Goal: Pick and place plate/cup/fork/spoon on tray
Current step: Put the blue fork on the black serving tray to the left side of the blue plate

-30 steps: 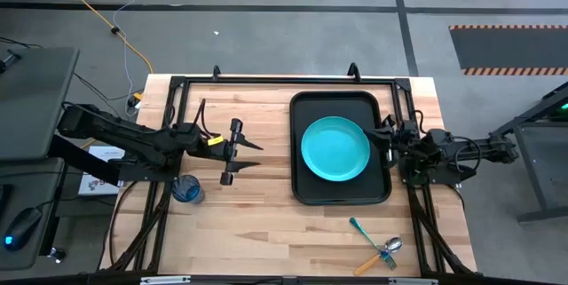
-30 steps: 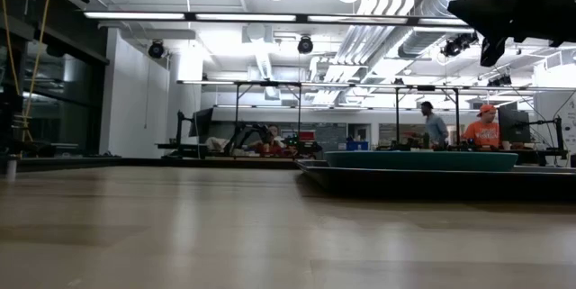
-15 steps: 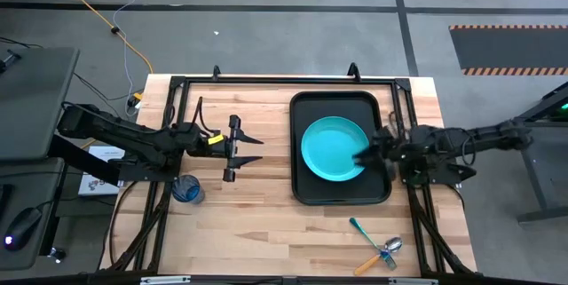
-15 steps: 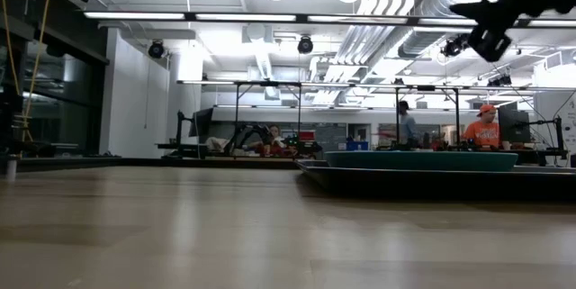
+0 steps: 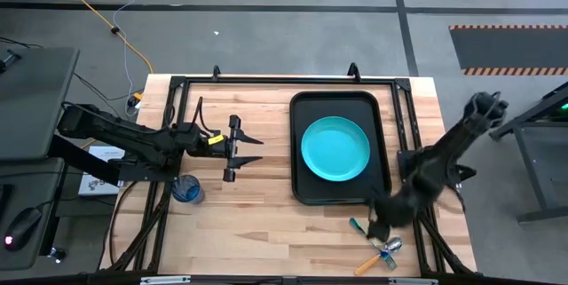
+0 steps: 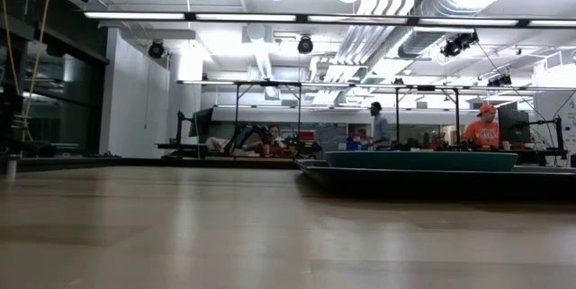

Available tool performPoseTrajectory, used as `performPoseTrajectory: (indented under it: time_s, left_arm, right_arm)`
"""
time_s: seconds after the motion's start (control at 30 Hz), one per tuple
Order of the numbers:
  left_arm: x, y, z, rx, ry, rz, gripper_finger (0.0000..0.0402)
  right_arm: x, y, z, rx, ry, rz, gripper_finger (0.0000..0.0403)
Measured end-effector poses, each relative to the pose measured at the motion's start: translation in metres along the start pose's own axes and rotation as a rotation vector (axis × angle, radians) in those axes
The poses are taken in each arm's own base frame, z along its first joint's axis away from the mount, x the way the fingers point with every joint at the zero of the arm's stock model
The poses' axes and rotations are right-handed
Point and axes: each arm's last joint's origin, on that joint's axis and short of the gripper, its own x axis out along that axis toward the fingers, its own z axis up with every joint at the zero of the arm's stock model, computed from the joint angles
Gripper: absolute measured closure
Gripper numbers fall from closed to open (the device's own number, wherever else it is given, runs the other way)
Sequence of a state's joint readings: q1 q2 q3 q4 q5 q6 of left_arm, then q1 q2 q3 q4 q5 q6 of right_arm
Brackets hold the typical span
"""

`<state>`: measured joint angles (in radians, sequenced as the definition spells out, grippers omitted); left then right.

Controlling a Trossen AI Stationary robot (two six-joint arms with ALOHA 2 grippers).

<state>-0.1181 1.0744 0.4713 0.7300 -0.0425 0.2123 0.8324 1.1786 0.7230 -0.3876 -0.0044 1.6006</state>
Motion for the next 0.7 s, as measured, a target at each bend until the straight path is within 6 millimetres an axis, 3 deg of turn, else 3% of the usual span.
performPoseTrajectory:
  time_s: [0.17, 0.33, 0.53, 0.7]
  left_arm:
    - [0.000, 0.000, 0.000, -0.002, 0.000, -0.001, 0.0225]
    - [0.000, 0.000, 0.000, -0.002, 0.002, -0.001, 0.0225]
    - [0.000, 0.000, 0.000, -0.017, 0.003, -0.002, 0.0225]
    - [0.000, 0.000, 0.000, -0.045, 0.003, -0.004, 0.0225]
  right_arm:
    - [0.032, 0.015, -0.025, 0.142, -0.010, -0.257, 0.0242]
    - [0.059, 0.022, -0.032, 0.227, -0.001, -0.572, 0.0242]
    - [0.089, 0.036, -0.030, 0.194, -0.020, -0.636, 0.0242]
    - [0.109, 0.031, -0.029, 0.203, -0.033, -0.693, 0.0242]
